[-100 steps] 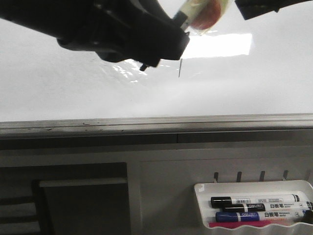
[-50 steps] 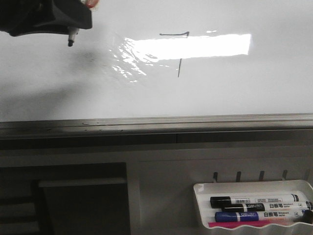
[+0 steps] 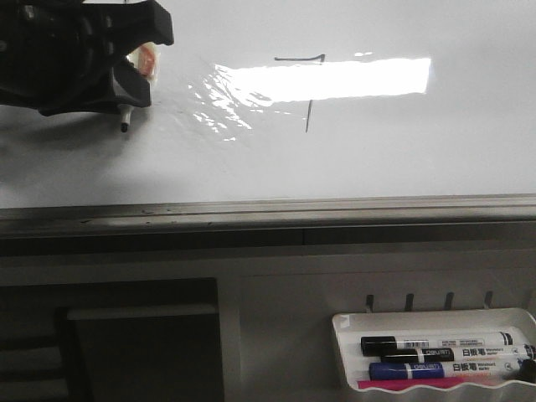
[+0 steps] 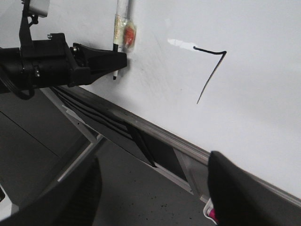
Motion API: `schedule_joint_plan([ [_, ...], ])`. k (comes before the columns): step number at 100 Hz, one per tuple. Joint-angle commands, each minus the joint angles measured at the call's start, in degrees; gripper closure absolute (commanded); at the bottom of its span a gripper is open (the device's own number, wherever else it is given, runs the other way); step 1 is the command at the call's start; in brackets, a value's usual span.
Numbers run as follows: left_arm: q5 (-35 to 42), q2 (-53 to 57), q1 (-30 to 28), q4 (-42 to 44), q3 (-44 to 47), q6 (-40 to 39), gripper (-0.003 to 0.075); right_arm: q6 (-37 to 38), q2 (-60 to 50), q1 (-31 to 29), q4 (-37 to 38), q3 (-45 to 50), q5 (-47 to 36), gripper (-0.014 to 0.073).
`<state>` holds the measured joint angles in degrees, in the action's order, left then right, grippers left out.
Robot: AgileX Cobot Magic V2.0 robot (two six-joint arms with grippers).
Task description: Write number 7 on whiteboard
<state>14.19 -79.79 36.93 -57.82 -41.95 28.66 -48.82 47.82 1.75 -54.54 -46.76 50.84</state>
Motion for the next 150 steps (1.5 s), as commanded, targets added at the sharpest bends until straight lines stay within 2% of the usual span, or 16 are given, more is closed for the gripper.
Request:
schedule_joint_plan([
  [1, 3.6, -0.1, -0.2, 0.4, -2.5, -0.5, 0.0741, -0.2, -0.4, -0.5, -2.5, -1.5, -2.1, 0.0166],
  [18, 3.6, -0.5, -0.2, 0.4, -2.6, -0.5, 0.0736, -0.2, -0.4, -0.5, -2.5, -1.5, -2.1, 0.0166],
  [25, 3.6, -0.2, -0.2, 0.4, -2.6, -0.5, 0.0685, -0.2, -0.4, -0.5, -2.5, -1.5, -2.1, 0.0166],
  [32, 3.5, 0.3, -0.2, 0.4, -2.6, -0.5, 0.0570, -0.2, -0.4, -0.5, -2.5, -1.5, -2.1, 0.0166],
  [39, 3.2, 1.1, -0.2, 0.4, -2.6, -0.5, 0.0402, -0.2, -0.4, -0.5, -2.5, -1.5, -2.1, 0.0166],
  [43, 3.2, 1.7, -0.2, 0.4, -2.6, -0.5, 0.0281, -0.2, -0.4, -0.5, -2.5, -1.5, -2.1, 0.0166],
  [47, 3.2, 2.4, -0.2, 0.4, -2.6, -0.4, 0.0202, -0.2, -0.4, -0.5, -2.5, -1.5, -2.3, 0.0166],
  [55, 3.2, 3.6, -0.2, 0.7, -2.6, -0.1, 0.0151, -0.2, -0.6, -0.5, -2.2, -1.5, -2.5, 0.0166],
  [80, 1.4, 13.6, -0.2, 0.7, 0.8, 9.4, 0.0156, -0.2, -4.3, -0.5, 0.0, -1.5, -7.2, 0.0186],
  [90, 0.6, 18.9, -0.2, 0.7, 2.0, 13.0, 0.0157, -0.2, -5.4, -0.5, 0.0, -1.5, -9.9, 0.0249],
  [95, -0.2, 21.7, -0.2, 0.8, 2.2, 14.5, 0.0178, -0.2, -5.8, -0.5, 0.0, -1.5, -11.2, 0.0313],
  [102, -1.9, 25.5, -0.2, 0.8, 2.3, 17.0, 0.0264, -0.2, -6.5, -0.5, 0.0, -1.5, -12.8, 0.0417],
  [116, -7.5, 32.8, -0.2, 0.8, 2.3, 20.9, 0.0589, -0.2, -8.4, -0.5, 0.0, -1.0, -16.3, 0.0648],
  [122, -9.9, 35.6, -0.2, 0.8, 2.5, 22.0, 0.0745, -0.2, -9.5, -0.5, 0.0, 0.0, -18.1, 0.0659],
  [131, -11.9, 39.1, -0.2, 1.0, 3.8, 22.2, 0.0741, -0.2, -12.3, -0.5, 0.0, 3.0, -21.3, 0.0656],
  [150, -11.2, 47.4, -0.2, 2.3, 11.3, 22.3, 0.0741, -0.3, -23.0, -0.5, 0.0, 13.7, -29.4, 0.0657],
])
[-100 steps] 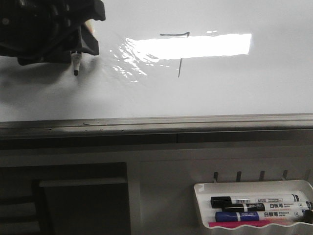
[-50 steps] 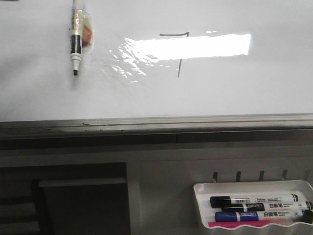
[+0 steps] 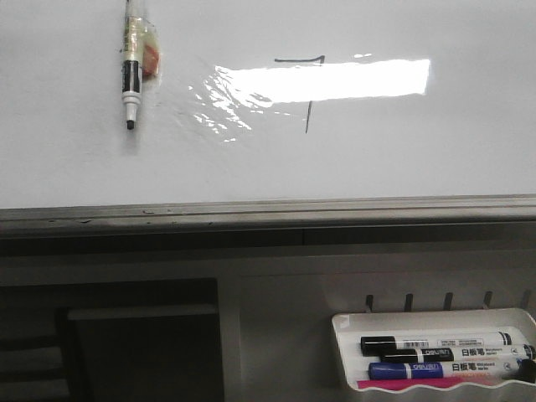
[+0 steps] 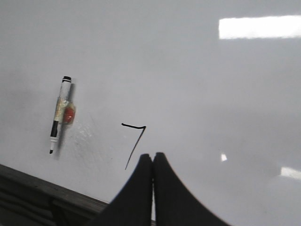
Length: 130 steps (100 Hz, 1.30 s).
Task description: Write number 7 on whiteboard
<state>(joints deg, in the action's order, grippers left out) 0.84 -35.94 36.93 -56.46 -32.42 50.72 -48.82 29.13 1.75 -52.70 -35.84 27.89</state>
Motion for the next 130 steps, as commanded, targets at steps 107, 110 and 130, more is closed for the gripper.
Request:
schedule_joint_plan([
  [107, 6.4, 28.5, -0.2, 0.0, 17.9, -0.1, 0.0741, -0.3, -27.2, -0.5, -2.6, 21.0, -6.3, 0.0657],
  [110, 6.4, 28.5, -0.2, 0.0, 17.9, -0.1, 0.0741, -0.3, -27.2, -0.5, -2.6, 21.0, -6.3, 0.0657],
  [130, 6.4, 28.5, -0.2, 0.0, 17.9, -0.1, 0.0741, -0.3, -27.2, -0.5, -2.6, 21.0, -6.3, 0.0657],
])
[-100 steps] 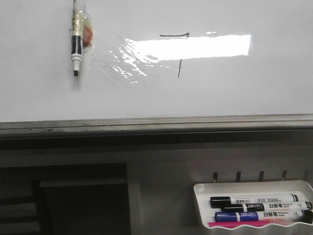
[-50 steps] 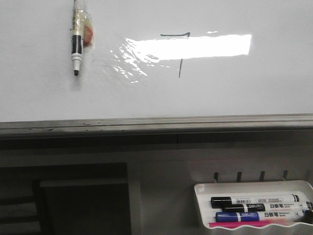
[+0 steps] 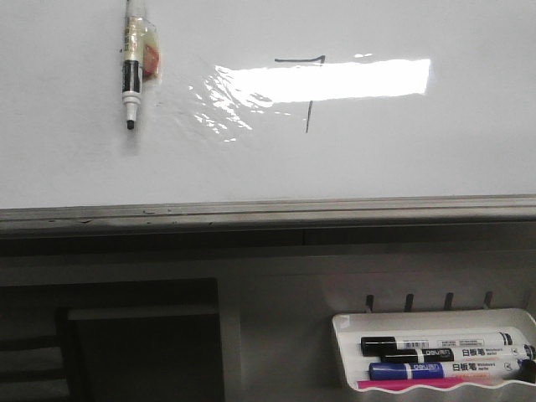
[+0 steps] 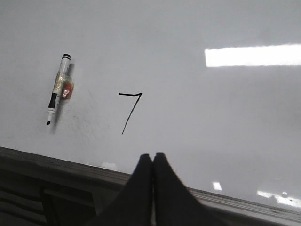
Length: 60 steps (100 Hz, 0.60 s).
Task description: Write number 7 on whiteboard
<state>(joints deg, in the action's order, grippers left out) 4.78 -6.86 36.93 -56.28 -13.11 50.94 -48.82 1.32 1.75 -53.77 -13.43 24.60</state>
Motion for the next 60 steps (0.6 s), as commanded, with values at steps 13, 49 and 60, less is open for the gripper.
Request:
schedule_joint_plan([
  [13, 2.4, -0.5, -0.2, -0.1, -1.4, -0.3, 0.0741, -0.3, 0.6, -0.5, -1.6, -1.4, -3.0, 0.0657],
  [49, 3.3, -1.2, -1.6, 14.0, -0.9, -7.4, 0.0741, -0.3, 0.6, -0.5, -1.6, -1.4, -3.0, 0.0657],
  [60, 3.3, -2.9, -7.6, 32.2, -0.2, -23.3, 0.0741, -0.3, 0.6, -0.5, -1.6, -1.4, -3.0, 0.0657],
])
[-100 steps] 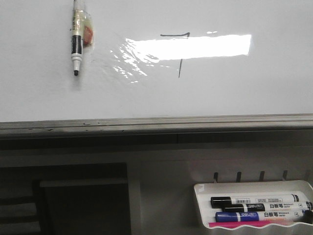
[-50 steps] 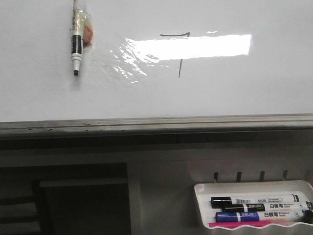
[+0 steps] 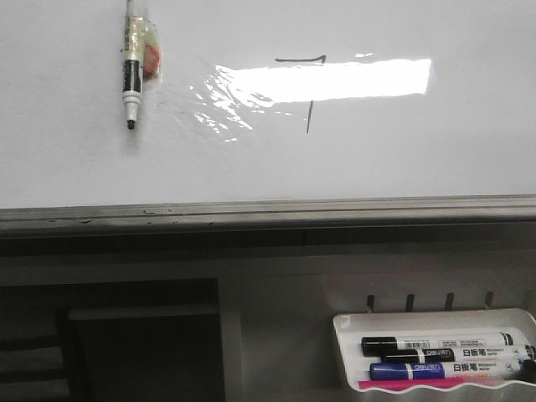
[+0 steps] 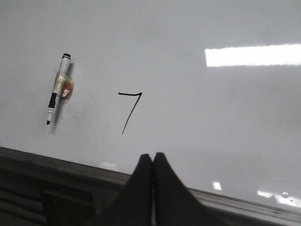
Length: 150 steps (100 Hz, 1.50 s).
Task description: Write number 7 on whiteboard
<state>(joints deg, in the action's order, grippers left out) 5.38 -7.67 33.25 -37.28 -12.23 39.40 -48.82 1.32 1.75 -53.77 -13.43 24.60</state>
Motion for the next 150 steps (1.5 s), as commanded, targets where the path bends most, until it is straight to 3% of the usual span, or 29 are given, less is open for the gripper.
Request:
schedule_joint_plan([
  [1, 2.7, -2.1, -4.5, 13.8, -1.1, -12.6, 0.0741, -0.3, 0.6, -0.5, -1.6, -1.4, -3.0, 0.0657],
  [24, 2.5, 0.7, -17.7, 33.3, 3.3, -29.9, 0.0741, -0.3, 0.6, -0.5, -1.6, -1.4, -3.0, 0.0657],
  [48, 0.7, 7.3, -26.4, 33.8, 11.2, -34.4, 0.0741, -0.3, 0.6, -0.5, -1.6, -1.4, -3.0, 0.0657],
  [78, -3.3, 9.8, -31.0, 33.5, 14.3, -35.6, 0.0741, -0.3, 0.6, -0.5, -1.6, -1.4, -3.1, 0.0657],
  [150, -4.6, 9.8, -32.8, 33.2, 14.3, -35.6, 0.0741, -0.3, 0.6, -0.5, -1.6, -1.4, -3.1, 0.0657],
])
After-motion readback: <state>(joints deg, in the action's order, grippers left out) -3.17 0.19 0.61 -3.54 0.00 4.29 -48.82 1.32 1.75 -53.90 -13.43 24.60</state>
